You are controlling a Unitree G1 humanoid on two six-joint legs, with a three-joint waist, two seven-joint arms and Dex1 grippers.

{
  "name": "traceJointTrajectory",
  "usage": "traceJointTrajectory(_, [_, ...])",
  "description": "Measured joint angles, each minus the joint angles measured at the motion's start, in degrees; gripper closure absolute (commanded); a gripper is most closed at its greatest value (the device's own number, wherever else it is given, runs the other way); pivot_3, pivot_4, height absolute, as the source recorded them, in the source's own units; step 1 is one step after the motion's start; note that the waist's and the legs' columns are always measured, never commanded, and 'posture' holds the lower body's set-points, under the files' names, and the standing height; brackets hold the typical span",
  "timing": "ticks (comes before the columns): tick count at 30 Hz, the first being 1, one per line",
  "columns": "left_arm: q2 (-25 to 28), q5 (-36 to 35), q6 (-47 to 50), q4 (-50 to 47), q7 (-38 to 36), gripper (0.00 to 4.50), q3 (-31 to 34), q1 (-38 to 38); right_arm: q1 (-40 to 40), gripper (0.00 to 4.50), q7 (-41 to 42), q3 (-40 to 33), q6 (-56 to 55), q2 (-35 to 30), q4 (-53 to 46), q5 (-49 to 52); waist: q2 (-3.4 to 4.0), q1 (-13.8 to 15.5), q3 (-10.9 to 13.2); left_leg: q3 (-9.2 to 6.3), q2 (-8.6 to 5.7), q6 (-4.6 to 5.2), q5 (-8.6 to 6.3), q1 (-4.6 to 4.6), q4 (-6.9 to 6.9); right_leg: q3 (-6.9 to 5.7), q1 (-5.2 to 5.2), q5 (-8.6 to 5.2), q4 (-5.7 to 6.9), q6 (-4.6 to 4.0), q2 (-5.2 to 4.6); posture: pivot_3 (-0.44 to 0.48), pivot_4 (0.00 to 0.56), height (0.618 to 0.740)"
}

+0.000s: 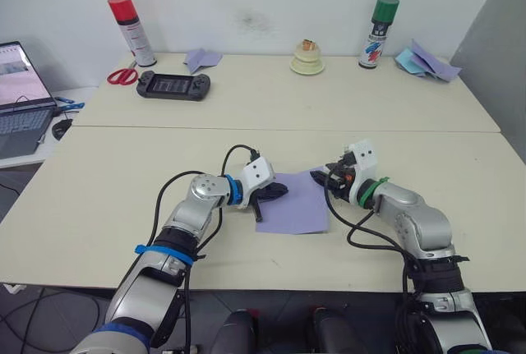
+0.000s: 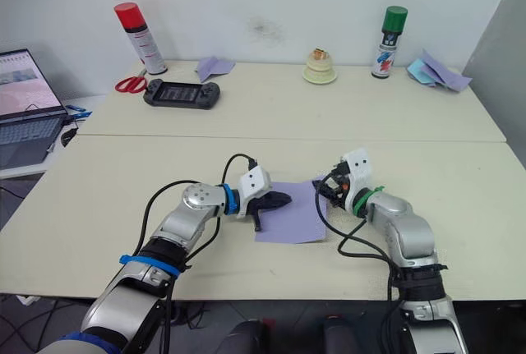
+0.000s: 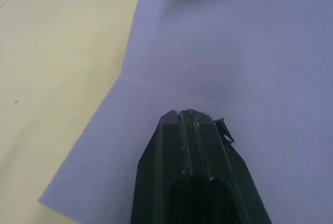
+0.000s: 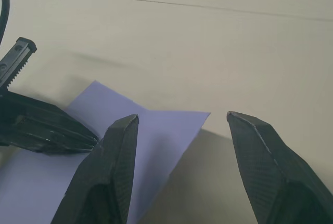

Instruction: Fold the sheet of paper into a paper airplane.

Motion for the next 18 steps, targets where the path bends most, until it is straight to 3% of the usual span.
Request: traceJointTrajectory(18, [0.0,0.0,0.1,-0.9,0.6,4.5,0.0,0.6,-1.3,1.71,-1.9,-0.4,2.6,1.0,2.5,3.0,0.01,0.0,0.0,0.01,0.0,0.0,0.0,0.0,-0.01,-0.01,-0.01,0.0,0.0,0.0,0.01,0.0,0.15,0.722])
